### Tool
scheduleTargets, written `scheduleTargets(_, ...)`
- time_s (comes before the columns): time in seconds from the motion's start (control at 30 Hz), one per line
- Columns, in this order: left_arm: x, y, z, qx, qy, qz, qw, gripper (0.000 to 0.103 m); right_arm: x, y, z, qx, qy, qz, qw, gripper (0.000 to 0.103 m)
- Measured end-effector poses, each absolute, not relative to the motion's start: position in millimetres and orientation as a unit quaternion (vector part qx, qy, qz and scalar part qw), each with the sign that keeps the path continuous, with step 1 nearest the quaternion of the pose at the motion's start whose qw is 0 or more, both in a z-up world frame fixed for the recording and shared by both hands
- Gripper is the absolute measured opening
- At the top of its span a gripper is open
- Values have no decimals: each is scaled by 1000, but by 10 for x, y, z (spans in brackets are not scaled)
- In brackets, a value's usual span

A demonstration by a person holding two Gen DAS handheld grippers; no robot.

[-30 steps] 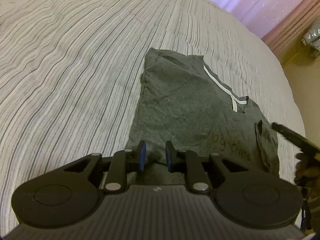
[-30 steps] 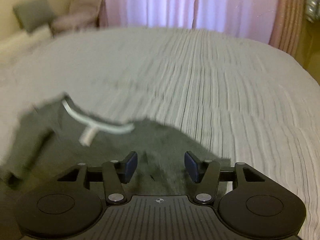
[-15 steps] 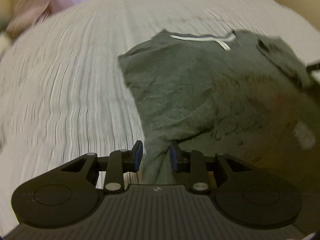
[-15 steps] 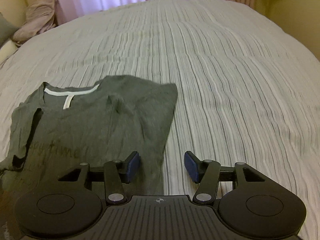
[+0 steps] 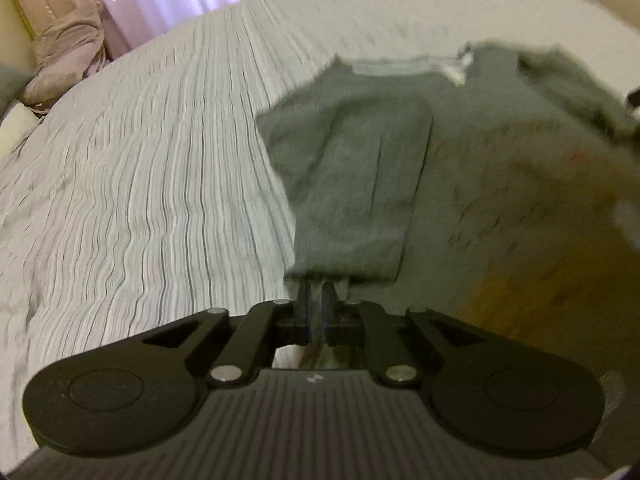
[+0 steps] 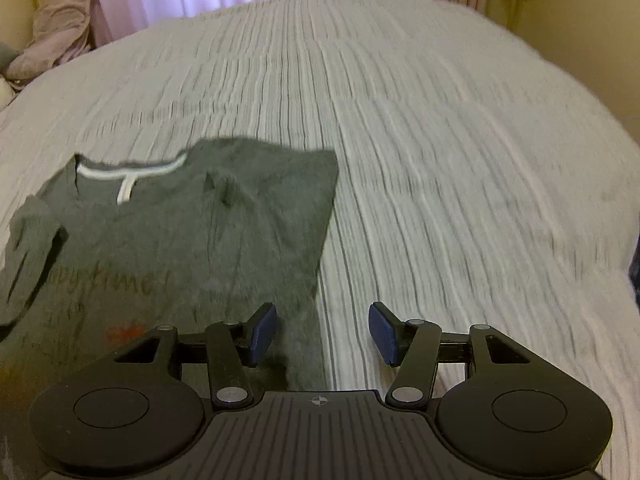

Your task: Fold clothes

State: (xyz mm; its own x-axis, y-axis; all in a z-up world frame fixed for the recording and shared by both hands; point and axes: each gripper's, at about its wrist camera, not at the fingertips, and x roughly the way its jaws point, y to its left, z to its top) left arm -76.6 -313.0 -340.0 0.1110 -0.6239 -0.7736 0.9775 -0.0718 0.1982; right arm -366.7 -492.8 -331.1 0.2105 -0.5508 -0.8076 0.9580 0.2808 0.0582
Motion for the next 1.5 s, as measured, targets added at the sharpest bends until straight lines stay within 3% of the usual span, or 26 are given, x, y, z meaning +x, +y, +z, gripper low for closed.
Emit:
scheduleTargets(0.03,-740,-3132,-3353,368,233,-629,644,20,-3647,-4949,-3289,294,343,-522,724,55)
scheduleTargets(0.13,-715,-3176,-3358,361,236,-641,635,20,-3579,-4994,-3292,295,338,-504,738,55)
scheduleTargets(0.27,-738,-3276,-3744,474,206,-605,605,10,-3444,-5007,-3572,292,391,-479,730,55)
scheduleTargets(0.57,-373,-3246,-3264,321,257,-637,652,8,-3470,-4775,-3285,248,354,-489,758,55)
scheduleTargets(0.7,-586,-3583,-3609,377,276,-656,593,10,-3302,-4764,-3584,237,406,-473,745,55)
scheduleTargets(0.8,-629,-3601,-3596,381,261,-651,602,9,-3317,-4710,-3647,231,416,-483,735,55)
scheduleTargets(0.97,-480,-3261,-3288,296,310,-658,619,10,-3466,-4354,-3266,224,385,-501,742,55)
scheduleTargets(1.13,-533,-2815,-3347,326,343,-646,599,10,-3598,-3788,-3425,258,437,-499,702,55)
scheduleTargets(1.27,-563,-2456,-3167,307,343,-657,598,10,-3730,-3297,-3163,265,399,-516,710,55)
scheduleTargets(1.5,-734,-1781,-3399,350,379,-607,605,10,-3959,-2607,-3344,285,452,-496,684,55)
